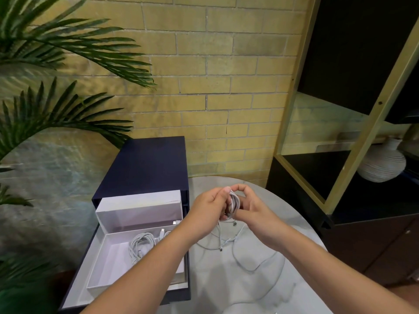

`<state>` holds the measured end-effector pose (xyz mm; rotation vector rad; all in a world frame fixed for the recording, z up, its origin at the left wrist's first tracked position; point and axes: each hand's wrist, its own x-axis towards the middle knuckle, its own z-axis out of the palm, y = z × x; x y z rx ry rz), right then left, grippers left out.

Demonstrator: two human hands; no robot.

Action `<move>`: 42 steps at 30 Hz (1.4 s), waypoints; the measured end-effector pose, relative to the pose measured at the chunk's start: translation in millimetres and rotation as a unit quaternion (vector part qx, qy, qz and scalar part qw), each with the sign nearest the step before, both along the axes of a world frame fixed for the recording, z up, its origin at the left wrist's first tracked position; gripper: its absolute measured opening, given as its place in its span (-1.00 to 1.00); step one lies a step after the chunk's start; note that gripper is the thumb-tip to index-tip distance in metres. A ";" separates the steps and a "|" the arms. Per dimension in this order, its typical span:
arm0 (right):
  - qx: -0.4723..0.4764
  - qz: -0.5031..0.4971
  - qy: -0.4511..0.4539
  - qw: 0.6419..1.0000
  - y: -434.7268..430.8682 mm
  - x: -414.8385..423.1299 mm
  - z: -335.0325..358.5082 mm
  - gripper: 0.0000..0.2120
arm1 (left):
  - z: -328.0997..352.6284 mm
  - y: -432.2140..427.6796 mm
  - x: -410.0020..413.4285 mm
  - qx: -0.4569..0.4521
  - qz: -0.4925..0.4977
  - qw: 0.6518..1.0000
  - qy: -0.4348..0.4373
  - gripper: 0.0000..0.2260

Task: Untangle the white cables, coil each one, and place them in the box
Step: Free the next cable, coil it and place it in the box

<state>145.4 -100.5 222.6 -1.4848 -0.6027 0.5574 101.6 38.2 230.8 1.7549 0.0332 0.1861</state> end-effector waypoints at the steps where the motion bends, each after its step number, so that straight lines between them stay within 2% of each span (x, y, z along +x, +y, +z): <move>1: -0.003 0.002 -0.008 1.000 -0.6 -0.4 0.3 -0.53 | -1.4 1.2 1.5 -0.017 -0.003 1.000 0.008 -0.69; 8: -0.039 -0.011 -0.074 0.996 -2.0 1.0 0.3 -0.55 | -6.9 0.0 4.8 -0.088 -0.007 0.995 0.038 -0.69; 12: -0.056 -0.019 -0.094 0.994 -4.0 4.9 -0.7 -0.49 | -10.1 0.6 5.6 -0.094 -0.005 0.994 0.049 -0.68; 15: -0.069 -0.068 -0.132 0.986 -1.2 4.7 -3.7 -0.47 | -11.7 1.4 7.4 -0.101 0.007 0.993 0.052 -0.68; 17: -0.093 -0.149 -0.224 0.959 3.2 2.1 -7.3 -0.53 | -11.0 2.1 8.5 -0.110 0.022 0.993 0.047 -0.68; 20: -0.126 -0.224 -0.392 0.883 7.3 -2.1 -13.6 -0.71 | -8.9 1.0 9.3 -0.127 0.047 0.990 0.031 -0.68; 22: -0.143 -0.231 -0.456 0.848 9.0 -2.8 -18.5 -0.83 | -7.0 -0.5 9.2 -0.132 0.054 0.990 0.014 -0.68; 24: -0.158 -0.226 -0.479 0.833 10.7 -2.9 -23.6 -0.88 | -6.1 -1.6 8.6 -0.131 0.054 0.990 0.003 -0.69; 29: -0.179 -0.219 -0.409 0.868 13.1 -11.1 -26.7 -0.93 | -10.6 -3.0 5.2 -0.087 0.058 0.994 -0.005 -0.70; 33: -0.154 -0.232 -0.330 0.902 14.8 -12.7 -25.6 -0.95 | -16.6 -0.6 7.1 0.037 0.087 0.995 -0.031 -0.69; 35: -0.131 -0.233 -0.239 0.934 14.2 -11.8 -18.3 -0.89 | -18.6 4.6 7.8 0.132 0.106 0.983 -0.064 -0.68; 38: -0.084 -0.202 -0.042 0.975 11.0 -8.6 -4.9 -0.79 | -20.1 8.8 5.9 0.237 0.101 0.962 -0.091 -0.68; 40: -0.049 -0.161 0.054 0.984 9.1 -9.1 1.4 -0.77 | -20.0 8.2 4.9 0.261 0.098 0.955 -0.101 -0.66; 42: -0.054 -0.135 0.070 0.987 7.2 -8.9 4.3 -0.78 | -20.1 7.9 5.3 0.254 0.102 0.956 -0.110 -0.66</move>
